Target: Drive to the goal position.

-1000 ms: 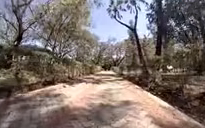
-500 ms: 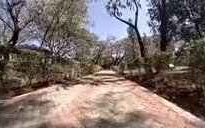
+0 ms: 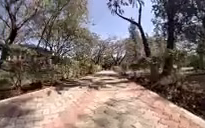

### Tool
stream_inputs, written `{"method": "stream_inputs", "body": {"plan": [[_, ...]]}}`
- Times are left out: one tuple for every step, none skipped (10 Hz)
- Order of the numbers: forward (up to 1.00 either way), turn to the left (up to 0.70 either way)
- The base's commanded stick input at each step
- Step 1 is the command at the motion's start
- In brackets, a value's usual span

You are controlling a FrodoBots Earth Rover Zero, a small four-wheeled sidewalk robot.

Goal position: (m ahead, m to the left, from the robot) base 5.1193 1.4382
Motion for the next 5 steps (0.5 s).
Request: {"method": "stream_inputs", "body": {"plan": [[1.00,0.00],[1.00,0.00],[1.00,0.00],[1.00,0.00],[1.00,0.00]]}}
